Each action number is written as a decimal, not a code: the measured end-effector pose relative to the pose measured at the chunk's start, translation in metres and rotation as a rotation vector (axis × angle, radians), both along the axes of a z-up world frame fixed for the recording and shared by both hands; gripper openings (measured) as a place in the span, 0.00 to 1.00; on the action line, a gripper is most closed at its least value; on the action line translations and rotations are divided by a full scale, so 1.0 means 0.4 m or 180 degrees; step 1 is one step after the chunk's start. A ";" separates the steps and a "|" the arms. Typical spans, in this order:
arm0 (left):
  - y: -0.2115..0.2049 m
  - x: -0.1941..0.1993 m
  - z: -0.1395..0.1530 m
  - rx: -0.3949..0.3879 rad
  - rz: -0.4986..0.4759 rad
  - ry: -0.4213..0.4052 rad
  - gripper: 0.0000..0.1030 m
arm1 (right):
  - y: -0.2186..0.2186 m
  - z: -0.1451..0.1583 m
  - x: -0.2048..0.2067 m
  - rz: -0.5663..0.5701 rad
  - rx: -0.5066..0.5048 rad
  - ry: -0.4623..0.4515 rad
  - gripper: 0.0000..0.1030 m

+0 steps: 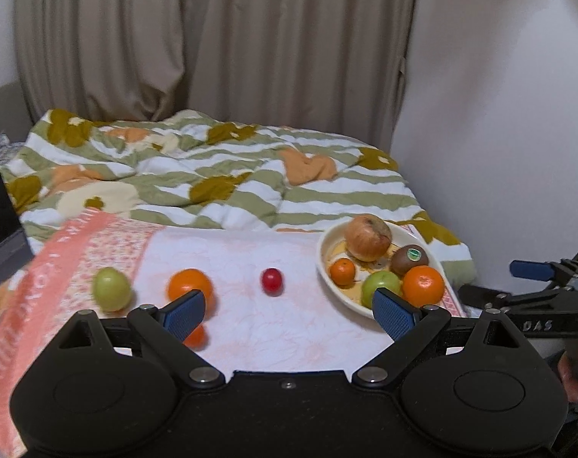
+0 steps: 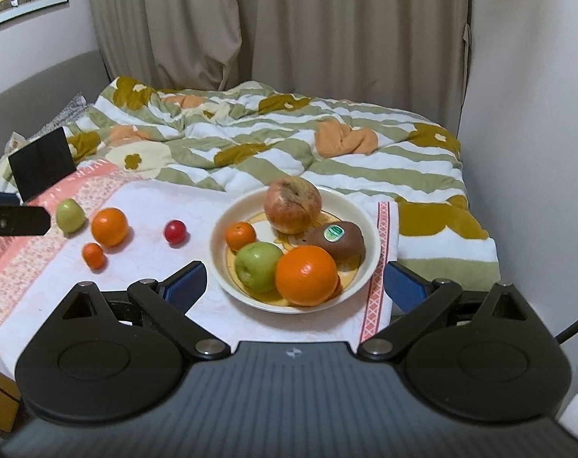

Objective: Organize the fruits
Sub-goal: 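Withdraw both open tools from the bowl toward the remaining fruit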

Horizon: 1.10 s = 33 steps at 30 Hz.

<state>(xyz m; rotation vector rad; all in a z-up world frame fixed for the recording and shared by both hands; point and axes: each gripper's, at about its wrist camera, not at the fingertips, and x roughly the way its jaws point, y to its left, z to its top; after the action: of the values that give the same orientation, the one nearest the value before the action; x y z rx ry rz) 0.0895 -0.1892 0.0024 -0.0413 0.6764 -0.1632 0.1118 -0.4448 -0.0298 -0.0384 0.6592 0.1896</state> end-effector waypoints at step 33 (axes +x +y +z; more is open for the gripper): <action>0.524 0.164 -0.084 0.0318 -0.0478 0.0225 0.97 | 0.544 -0.038 -0.009 -0.0569 0.0209 0.0471 1.00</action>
<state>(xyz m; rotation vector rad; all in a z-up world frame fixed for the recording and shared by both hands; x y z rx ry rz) 0.1552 0.0203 -0.0313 0.1002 0.7578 -0.2729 0.1083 -0.2273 -0.0452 0.0982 0.7992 0.0417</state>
